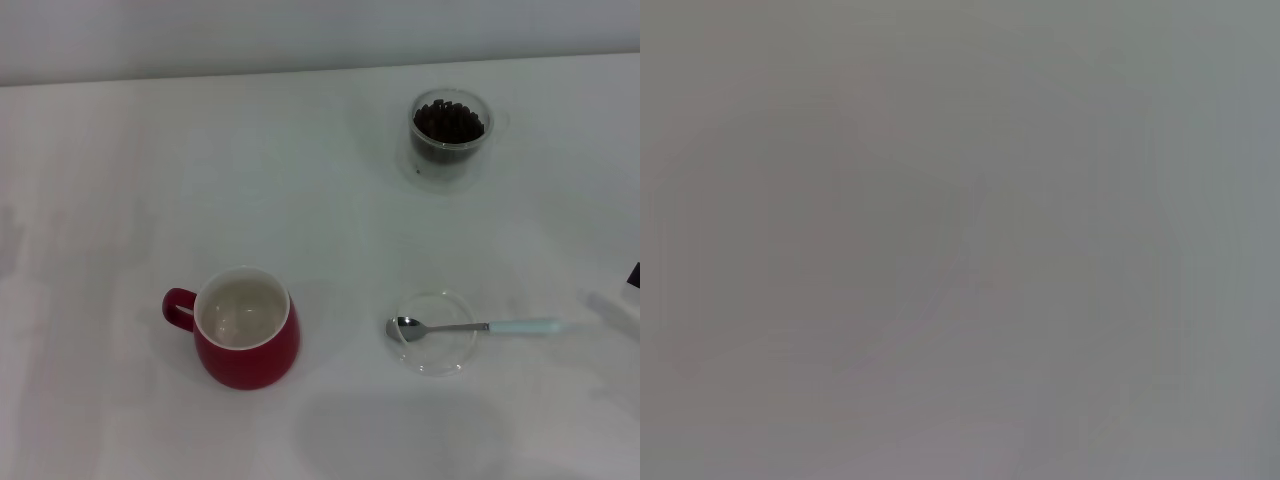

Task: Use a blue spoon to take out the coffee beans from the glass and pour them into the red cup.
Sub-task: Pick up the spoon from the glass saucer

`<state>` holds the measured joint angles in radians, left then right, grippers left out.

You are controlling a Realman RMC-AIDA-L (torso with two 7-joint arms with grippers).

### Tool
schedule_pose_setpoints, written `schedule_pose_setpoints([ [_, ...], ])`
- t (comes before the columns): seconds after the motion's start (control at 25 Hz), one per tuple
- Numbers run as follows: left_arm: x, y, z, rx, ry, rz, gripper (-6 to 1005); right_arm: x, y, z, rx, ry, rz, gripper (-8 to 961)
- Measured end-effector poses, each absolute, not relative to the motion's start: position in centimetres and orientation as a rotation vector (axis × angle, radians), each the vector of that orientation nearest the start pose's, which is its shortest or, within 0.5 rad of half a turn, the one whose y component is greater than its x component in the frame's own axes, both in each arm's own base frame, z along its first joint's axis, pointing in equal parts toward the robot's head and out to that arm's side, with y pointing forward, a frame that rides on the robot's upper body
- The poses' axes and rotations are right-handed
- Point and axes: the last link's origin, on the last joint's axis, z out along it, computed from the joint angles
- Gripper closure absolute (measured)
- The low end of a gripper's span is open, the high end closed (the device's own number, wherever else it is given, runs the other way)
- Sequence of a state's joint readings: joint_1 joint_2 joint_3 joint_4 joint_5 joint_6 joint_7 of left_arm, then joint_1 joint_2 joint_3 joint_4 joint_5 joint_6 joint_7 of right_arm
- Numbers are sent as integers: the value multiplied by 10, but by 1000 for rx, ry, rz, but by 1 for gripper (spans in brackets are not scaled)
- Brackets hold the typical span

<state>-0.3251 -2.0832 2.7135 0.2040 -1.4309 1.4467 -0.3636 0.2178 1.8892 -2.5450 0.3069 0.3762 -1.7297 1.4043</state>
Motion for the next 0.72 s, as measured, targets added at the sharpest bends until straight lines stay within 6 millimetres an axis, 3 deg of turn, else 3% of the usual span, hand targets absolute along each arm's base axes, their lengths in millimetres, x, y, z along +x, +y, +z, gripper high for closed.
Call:
schedule_pose_setpoints([
  [0.32,-340,283,7,-1288,-699,-1015,106,419,174,62,-1851,1596,985,87],
  [0.72,-340,285,6,-1291,-707,-1011,106,419,172,61,-1847,1637,978,88],
])
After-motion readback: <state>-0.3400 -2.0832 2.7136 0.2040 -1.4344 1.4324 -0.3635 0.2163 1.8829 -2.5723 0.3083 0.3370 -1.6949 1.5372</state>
